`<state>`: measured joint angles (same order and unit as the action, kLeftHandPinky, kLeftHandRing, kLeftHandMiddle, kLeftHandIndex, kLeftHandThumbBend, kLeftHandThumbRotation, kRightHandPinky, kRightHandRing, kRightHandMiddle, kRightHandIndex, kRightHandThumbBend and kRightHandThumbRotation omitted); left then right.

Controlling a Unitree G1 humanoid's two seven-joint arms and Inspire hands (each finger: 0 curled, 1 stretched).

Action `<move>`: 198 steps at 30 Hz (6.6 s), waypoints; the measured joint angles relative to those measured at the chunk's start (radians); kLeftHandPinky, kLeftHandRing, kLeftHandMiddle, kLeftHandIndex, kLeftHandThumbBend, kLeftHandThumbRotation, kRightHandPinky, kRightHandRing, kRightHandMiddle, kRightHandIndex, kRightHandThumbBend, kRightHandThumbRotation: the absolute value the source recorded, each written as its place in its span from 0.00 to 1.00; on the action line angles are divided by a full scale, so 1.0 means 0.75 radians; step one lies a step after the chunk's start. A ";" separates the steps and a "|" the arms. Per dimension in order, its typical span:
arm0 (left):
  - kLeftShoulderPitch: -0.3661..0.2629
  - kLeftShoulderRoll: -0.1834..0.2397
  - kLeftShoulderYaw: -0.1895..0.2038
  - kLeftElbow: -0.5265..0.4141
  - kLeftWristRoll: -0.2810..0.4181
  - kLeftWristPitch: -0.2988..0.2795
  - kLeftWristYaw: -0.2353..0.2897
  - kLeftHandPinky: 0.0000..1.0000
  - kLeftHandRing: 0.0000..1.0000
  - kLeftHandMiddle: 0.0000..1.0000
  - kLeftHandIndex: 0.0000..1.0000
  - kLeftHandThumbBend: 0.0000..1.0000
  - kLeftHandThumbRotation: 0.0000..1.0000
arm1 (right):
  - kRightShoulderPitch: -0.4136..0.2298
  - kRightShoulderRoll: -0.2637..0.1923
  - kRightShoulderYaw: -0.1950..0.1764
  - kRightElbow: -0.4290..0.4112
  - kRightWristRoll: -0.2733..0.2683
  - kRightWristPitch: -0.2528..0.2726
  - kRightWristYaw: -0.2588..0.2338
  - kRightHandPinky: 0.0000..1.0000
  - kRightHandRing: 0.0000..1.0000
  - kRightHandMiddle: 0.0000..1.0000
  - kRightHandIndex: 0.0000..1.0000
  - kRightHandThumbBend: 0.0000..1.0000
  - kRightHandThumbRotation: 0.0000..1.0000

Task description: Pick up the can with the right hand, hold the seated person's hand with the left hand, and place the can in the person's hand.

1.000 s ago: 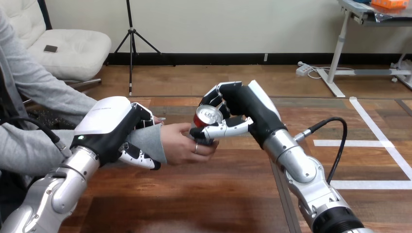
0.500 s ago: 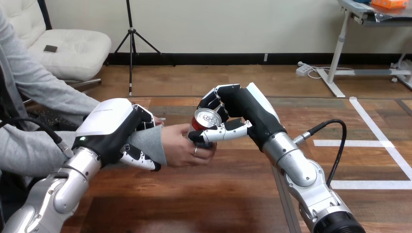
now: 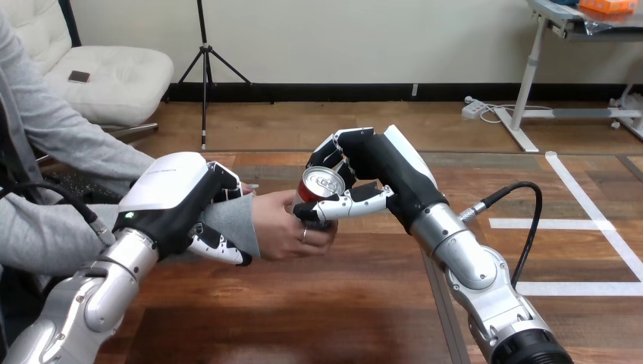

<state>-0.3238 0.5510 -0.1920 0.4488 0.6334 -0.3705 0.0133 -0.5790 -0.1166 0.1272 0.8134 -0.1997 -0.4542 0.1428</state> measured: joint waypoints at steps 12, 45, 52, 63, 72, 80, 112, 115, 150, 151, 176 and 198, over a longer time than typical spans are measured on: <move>-0.007 -0.002 0.000 0.000 0.000 0.000 0.000 0.18 0.23 0.28 0.28 0.74 0.00 | 0.000 -0.001 -0.003 -0.046 0.012 0.035 0.037 0.39 0.45 0.48 0.49 0.84 0.00; -0.002 0.025 0.010 -0.175 0.032 0.045 -0.022 0.48 0.61 0.65 0.64 0.75 0.30 | 0.036 -0.012 -0.030 -0.201 0.110 0.137 0.116 0.60 0.67 0.69 0.71 0.80 0.72; 0.020 0.030 0.035 -0.258 0.004 0.044 -0.022 0.50 0.62 0.66 0.64 0.75 0.30 | 0.036 -0.012 -0.039 -0.205 0.142 0.112 0.118 0.60 0.68 0.70 0.72 0.81 0.78; 0.082 0.029 0.097 -0.365 -0.085 0.031 -0.016 0.55 0.63 0.65 0.64 0.74 0.22 | 0.036 -0.015 -0.094 -0.216 0.220 0.109 0.133 0.59 0.70 0.71 0.71 0.80 0.87; 0.131 0.027 0.150 -0.406 -0.217 0.004 -0.019 0.52 0.62 0.65 0.64 0.69 0.16 | 0.043 -0.024 -0.137 -0.215 0.258 0.087 0.141 0.60 0.71 0.73 0.72 0.75 0.97; 0.187 0.026 0.200 -0.415 -0.362 -0.038 -0.051 0.53 0.66 0.70 0.67 0.62 0.18 | 0.059 -0.058 -0.159 -0.215 0.270 0.039 0.154 0.61 0.73 0.74 0.73 0.83 1.00; 0.589 -0.190 0.355 -0.390 -1.018 -0.358 -0.243 0.94 0.95 0.91 0.85 0.72 0.88 | 0.382 -0.066 -0.288 -0.299 0.511 -0.025 0.345 0.88 0.89 0.88 0.87 0.97 1.00; 0.636 -0.225 0.355 -0.390 -1.086 -0.359 -0.284 0.98 0.98 0.93 0.88 0.77 0.91 | 0.426 -0.065 -0.300 -0.321 0.535 -0.025 0.355 0.87 0.89 0.87 0.87 0.97 1.00; 0.881 -0.564 0.333 -0.327 -1.405 -0.508 -0.664 1.00 1.00 0.97 0.94 0.57 1.00 | 0.875 -0.027 -0.320 -0.617 0.671 -0.017 0.472 0.94 0.91 0.92 0.91 0.90 1.00; 0.881 -0.569 0.331 -0.322 -1.405 -0.509 -0.665 1.00 1.00 0.97 0.94 0.56 1.00 | 0.881 -0.023 -0.319 -0.617 0.673 -0.017 0.472 0.94 0.92 0.92 0.91 0.90 1.00; 0.873 -0.578 0.334 -0.323 -1.406 -0.501 -0.671 1.00 1.00 0.96 0.94 0.55 1.00 | 0.955 0.001 -0.297 -0.716 0.685 0.012 0.461 0.95 0.92 0.92 0.92 0.88 1.00; 0.872 -0.579 0.341 -0.350 -1.402 -0.502 -0.647 1.00 0.96 0.93 0.92 0.57 1.00 | 0.953 0.002 -0.286 -0.716 0.683 0.037 0.472 0.96 0.92 0.92 0.91 0.85 1.00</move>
<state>0.3300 0.1169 0.0637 0.1859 -0.4184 -0.7474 -0.4722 0.1354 -0.1150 -0.0876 0.2767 0.3125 -0.4262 0.4964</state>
